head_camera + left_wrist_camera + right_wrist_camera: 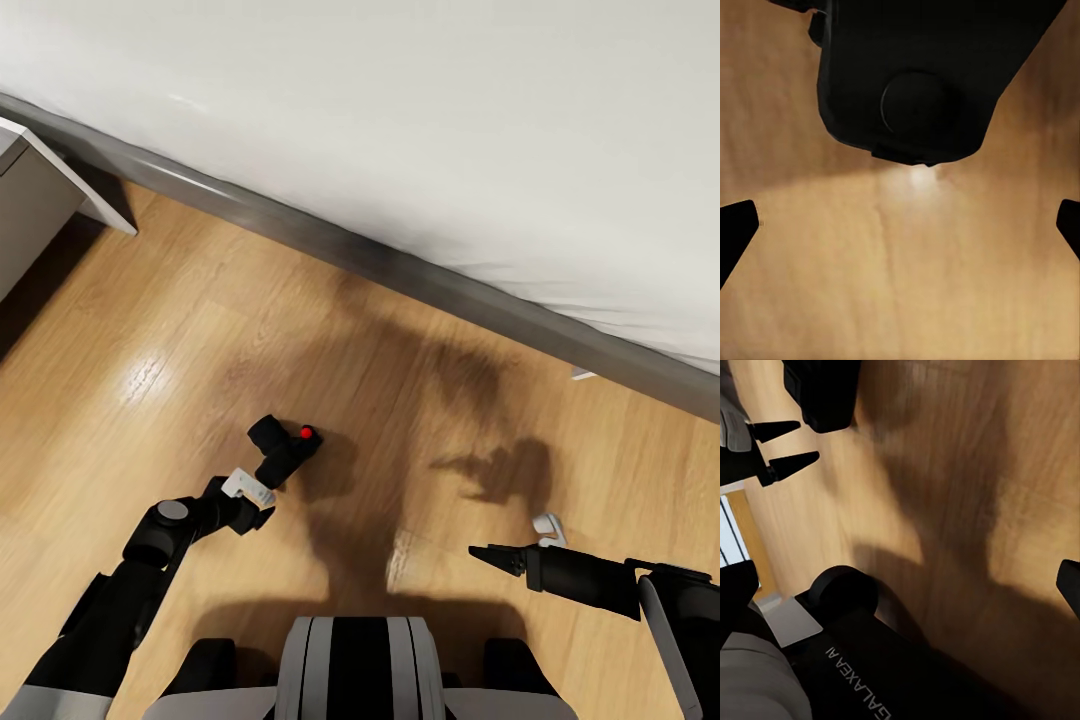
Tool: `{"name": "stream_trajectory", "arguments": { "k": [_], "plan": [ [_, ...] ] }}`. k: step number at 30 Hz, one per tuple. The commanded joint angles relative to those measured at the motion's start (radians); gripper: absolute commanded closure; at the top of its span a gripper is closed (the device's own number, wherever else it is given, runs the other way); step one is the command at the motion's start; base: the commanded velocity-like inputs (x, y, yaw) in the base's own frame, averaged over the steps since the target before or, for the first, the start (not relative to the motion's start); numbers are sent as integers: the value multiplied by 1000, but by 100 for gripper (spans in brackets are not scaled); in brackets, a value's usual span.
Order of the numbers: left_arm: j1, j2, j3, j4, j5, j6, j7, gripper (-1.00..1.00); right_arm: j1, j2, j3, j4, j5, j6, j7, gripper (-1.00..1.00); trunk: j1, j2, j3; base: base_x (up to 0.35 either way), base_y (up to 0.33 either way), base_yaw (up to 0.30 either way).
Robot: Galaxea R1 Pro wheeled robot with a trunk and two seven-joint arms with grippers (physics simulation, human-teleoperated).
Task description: Attach the digital camera to the camera tripod in the bedroom.
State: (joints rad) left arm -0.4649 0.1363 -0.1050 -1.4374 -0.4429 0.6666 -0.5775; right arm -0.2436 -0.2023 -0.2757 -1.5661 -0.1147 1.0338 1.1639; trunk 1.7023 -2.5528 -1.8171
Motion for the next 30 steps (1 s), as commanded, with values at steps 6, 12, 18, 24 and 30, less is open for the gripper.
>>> {"name": "stream_trajectory", "arguments": {
  "k": [6,12,18,24,30],
  "plan": [
    [-1,-2,-1,-1,-41,2,-8,-100,0,0,0,0,-3,6,0,-100,0,0,0,0,0,0],
    [-1,-10,-1,1,-55,2,-8,-100,0,1,0,0,-3,6,0,-100,0,0,0,0,0,0],
    [-2,-25,-1,7,-58,2,-8,-100,0,0,0,0,-3,6,0,-100,0,0,0,0,0,0],
    [-16,-35,-1,14,-57,2,-7,-100,0,0,1,1,-4,6,0,-100,0,0,0,0,0,0],
    [-47,-40,-1,34,-56,2,-7,-100,0,0,0,0,-4,6,0,-100,0,0,0,0,0,0]
  ]
}}
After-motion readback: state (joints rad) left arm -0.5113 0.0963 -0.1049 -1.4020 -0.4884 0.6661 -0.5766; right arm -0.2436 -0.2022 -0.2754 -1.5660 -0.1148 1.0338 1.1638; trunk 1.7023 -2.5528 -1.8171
